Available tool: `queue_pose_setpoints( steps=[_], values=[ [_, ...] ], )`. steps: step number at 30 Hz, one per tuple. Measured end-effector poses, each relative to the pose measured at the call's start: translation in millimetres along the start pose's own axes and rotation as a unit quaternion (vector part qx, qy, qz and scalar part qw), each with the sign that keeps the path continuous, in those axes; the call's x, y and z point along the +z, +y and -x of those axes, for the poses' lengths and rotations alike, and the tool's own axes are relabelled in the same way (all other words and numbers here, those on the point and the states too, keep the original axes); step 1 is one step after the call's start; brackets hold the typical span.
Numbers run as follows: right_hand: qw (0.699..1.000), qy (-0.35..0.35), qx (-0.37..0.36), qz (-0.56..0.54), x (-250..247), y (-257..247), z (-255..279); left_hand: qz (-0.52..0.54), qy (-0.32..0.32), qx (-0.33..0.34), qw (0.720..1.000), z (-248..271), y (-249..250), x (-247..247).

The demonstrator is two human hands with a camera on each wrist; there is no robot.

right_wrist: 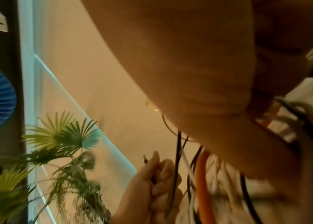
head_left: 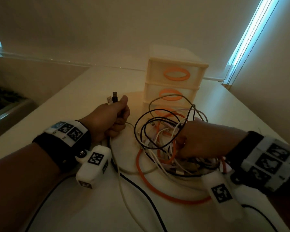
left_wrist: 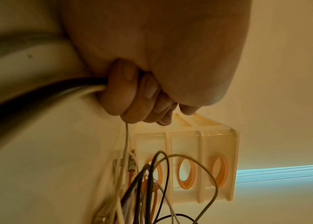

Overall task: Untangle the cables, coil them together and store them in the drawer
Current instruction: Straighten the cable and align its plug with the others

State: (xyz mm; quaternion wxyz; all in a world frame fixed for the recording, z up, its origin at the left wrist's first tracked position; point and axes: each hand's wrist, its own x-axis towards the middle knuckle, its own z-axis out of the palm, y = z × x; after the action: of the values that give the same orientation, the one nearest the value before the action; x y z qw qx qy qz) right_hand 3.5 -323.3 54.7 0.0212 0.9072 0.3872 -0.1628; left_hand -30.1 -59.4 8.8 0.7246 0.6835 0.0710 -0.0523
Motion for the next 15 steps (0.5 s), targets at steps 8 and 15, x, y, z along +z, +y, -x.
queue_pose_setpoints(
  steps=[8,15],
  values=[
    [0.895,-0.095,0.001,-0.435,-87,69,37,0.022,-0.001,0.005,1.0,-1,-2,-4],
    [0.687,0.305,-0.002,-0.66,-100,30,31,0.047,0.017,0.031,0.998,3,0,-3]
  ],
)
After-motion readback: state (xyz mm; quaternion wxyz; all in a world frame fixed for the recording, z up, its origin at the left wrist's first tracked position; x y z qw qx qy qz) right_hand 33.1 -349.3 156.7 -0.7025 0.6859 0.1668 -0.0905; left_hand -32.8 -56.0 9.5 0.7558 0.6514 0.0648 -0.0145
